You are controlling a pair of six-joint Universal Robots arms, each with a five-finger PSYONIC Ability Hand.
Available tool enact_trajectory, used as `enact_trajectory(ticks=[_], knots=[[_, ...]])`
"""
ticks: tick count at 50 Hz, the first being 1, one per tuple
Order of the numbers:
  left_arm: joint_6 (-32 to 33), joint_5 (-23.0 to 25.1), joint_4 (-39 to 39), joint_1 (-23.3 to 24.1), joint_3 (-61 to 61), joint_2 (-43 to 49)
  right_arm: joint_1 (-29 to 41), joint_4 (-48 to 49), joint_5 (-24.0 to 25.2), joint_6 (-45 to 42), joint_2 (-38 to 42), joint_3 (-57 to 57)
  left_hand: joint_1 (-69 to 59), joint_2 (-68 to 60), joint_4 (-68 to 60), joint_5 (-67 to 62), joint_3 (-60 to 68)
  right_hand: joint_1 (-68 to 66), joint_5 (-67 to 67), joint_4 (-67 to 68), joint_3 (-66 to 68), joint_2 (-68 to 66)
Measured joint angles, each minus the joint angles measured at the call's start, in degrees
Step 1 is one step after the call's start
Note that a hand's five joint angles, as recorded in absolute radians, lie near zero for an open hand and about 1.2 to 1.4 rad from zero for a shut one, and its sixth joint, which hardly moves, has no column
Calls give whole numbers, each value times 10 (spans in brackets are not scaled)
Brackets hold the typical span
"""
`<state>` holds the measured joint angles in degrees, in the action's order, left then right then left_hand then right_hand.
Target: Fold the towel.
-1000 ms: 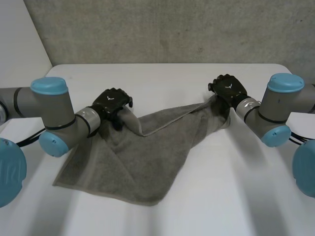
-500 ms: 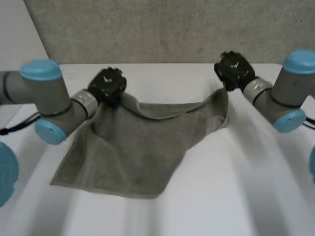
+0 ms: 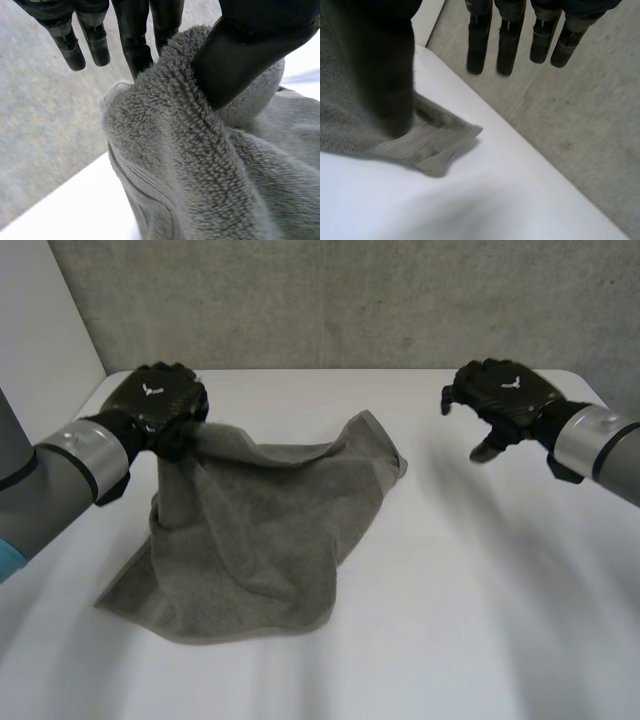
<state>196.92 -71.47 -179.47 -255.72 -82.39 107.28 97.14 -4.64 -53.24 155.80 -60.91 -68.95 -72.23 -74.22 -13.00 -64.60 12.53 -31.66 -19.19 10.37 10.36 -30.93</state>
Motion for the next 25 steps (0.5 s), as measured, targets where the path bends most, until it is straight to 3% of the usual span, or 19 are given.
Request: enact_trajectory(ticks=[3,11,25], knots=[[-17,2,8,5,-17,-2,12,5,-7,6,49,31,0,0,0,0,0,70,73,0,0,68],[-55,6,17,40,-77,-32,76,32,-34,90,153,111,0,0,0,-1,0,71,75,0,0,68],[-64,-1,19,85,-134,-104,191,193,-50,260,225,144,0,0,0,-1,0,60,17,0,0,48]])
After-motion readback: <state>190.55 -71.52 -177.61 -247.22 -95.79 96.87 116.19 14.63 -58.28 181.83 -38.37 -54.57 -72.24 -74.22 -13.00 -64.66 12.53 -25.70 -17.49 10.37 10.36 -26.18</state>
